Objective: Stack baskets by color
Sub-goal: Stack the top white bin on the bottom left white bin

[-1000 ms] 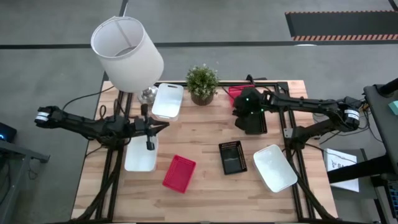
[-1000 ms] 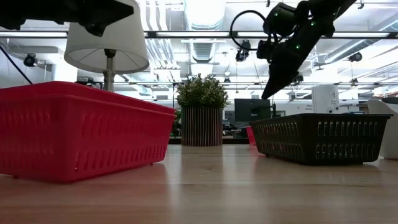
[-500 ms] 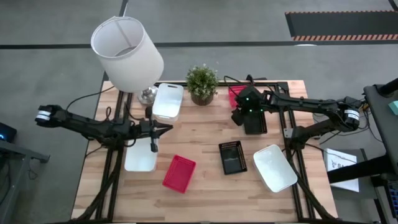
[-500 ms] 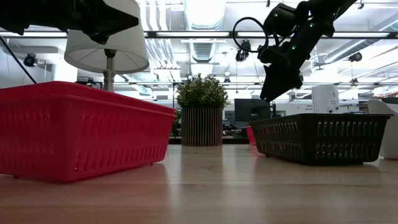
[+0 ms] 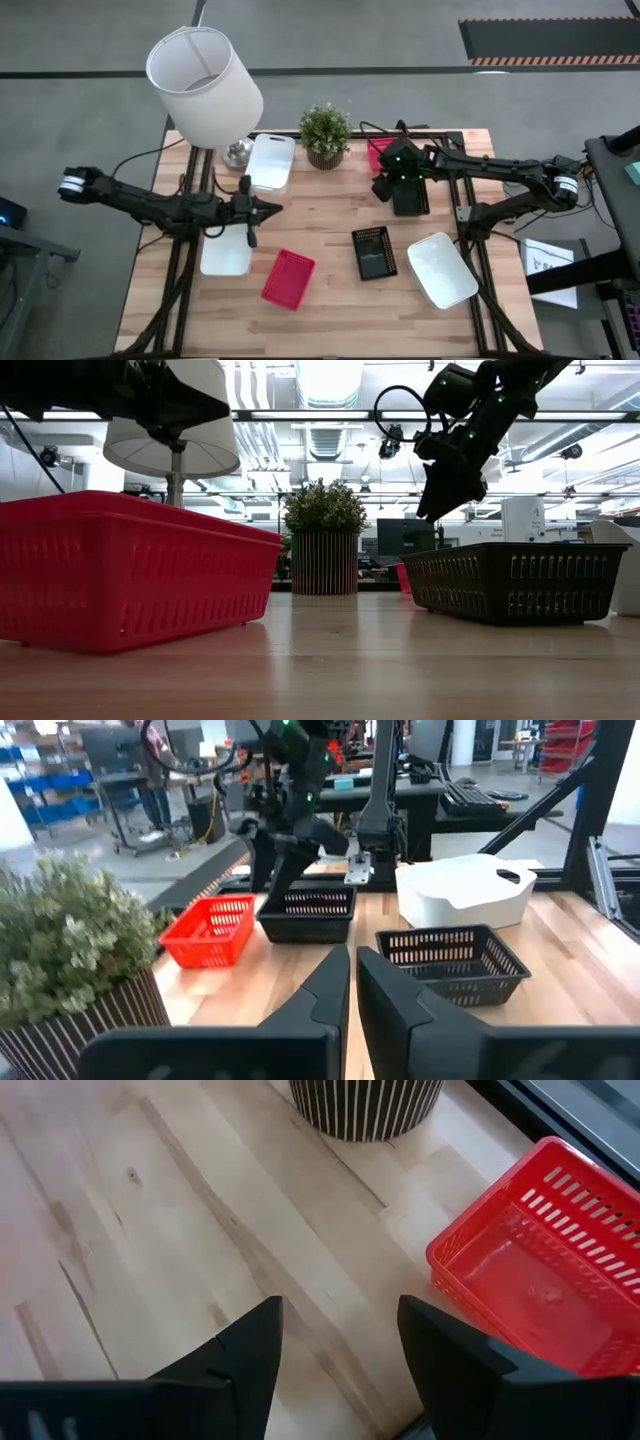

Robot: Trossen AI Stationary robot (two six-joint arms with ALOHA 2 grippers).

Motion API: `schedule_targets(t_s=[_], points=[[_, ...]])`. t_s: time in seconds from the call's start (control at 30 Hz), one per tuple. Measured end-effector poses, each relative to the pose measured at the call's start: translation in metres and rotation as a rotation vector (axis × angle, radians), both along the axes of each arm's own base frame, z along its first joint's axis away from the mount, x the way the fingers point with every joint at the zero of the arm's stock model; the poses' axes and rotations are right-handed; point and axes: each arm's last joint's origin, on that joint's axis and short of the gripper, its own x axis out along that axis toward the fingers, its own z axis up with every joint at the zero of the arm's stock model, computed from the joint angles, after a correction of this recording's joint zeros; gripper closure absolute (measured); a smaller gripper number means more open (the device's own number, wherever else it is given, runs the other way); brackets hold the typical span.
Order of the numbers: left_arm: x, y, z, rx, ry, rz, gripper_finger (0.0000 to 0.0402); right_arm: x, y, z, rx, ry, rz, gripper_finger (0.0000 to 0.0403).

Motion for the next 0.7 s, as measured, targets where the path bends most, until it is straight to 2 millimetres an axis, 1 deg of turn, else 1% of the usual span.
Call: schedule_targets(t_s=[0.13,0.4,0.5,0.57,0.63,0.7], points=[[0.004,-0.001,-0.005,-0.002,0.028,0.001,0.0395,0.000,0.000,-0.001,-0.006,0.005,0.008,0.0211],[0.008,-0.001,-0.006,0.000,0.043,0.001,0.0395,0.001,0.000,0.000,-0.025,0.004,0.028,0.0211],[0.008,-0.001,-0.007,-0.032,0.043,0.010,0.0395,0.003,0.003,0.001,-0.036,0.000,0.066,0.0211],[0.008,0.000,-0.008,-0.082,0.037,0.070,0.0395,0.007,0.010,0.001,-0.054,-0.002,0.118,0.0211],[0.006,0.004,-0.010,-0.130,0.041,0.171,0.0395,0.011,0.018,0.002,-0.066,-0.018,0.160,0.0212],[0.003,0.006,-0.014,-0.158,0.075,0.246,0.0395,0.016,0.027,0.004,-0.075,-0.038,0.199,0.0216]])
